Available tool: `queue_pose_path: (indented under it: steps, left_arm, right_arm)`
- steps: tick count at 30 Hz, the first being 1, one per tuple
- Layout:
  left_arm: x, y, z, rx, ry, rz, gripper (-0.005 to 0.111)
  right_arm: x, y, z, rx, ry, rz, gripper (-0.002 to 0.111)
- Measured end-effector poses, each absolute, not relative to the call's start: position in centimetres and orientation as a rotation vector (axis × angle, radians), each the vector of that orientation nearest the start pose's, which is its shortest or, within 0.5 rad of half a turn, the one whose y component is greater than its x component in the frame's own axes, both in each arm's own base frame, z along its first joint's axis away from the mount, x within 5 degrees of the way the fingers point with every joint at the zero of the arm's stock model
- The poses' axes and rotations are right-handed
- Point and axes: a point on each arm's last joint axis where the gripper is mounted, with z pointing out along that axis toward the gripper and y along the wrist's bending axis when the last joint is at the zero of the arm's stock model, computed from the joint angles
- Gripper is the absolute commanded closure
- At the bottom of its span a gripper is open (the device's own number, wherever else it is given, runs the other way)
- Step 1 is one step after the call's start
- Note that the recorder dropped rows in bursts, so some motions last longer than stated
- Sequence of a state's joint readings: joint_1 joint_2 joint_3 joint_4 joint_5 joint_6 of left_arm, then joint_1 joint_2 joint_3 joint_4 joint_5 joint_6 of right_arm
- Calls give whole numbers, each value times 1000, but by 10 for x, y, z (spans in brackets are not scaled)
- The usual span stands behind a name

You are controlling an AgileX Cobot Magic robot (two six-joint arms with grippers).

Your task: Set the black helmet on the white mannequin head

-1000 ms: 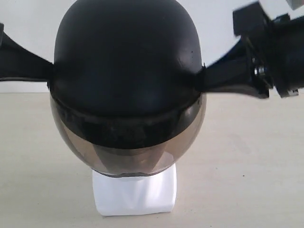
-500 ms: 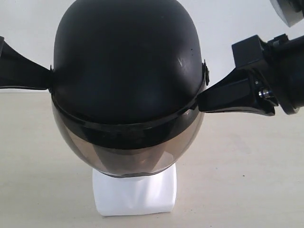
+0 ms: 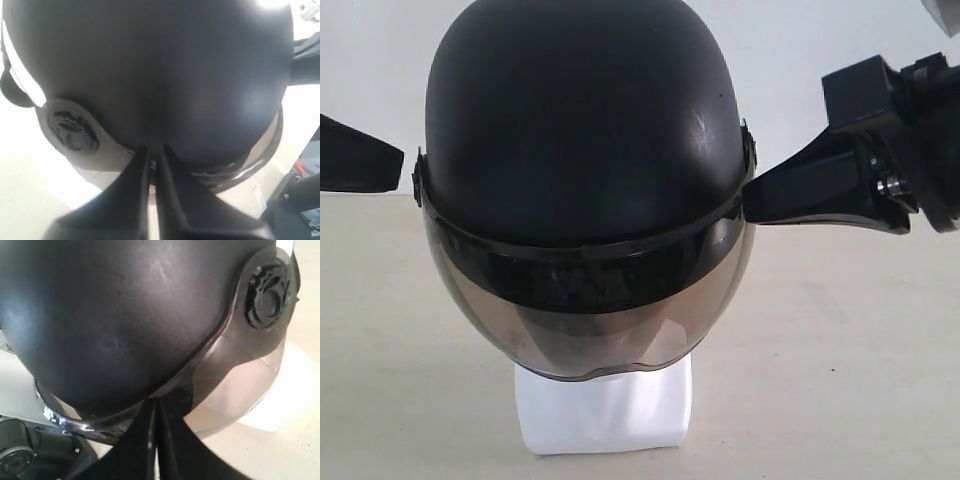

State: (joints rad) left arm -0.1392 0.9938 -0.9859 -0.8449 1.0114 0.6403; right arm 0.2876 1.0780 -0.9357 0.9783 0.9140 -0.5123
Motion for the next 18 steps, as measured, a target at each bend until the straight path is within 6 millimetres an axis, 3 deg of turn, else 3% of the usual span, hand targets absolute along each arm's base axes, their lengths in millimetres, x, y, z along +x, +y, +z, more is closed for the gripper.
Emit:
queue_pose_path:
  steps: [5,18]
  left_arm:
    - [157,-80,384,586,2105,-799,102]
    - [115,-63,406,434,2017,-653,102]
  right_arm:
    - [178,115,356,-478,2218,1083,108]
    - [147,104,382,-450,2089,1054,108]
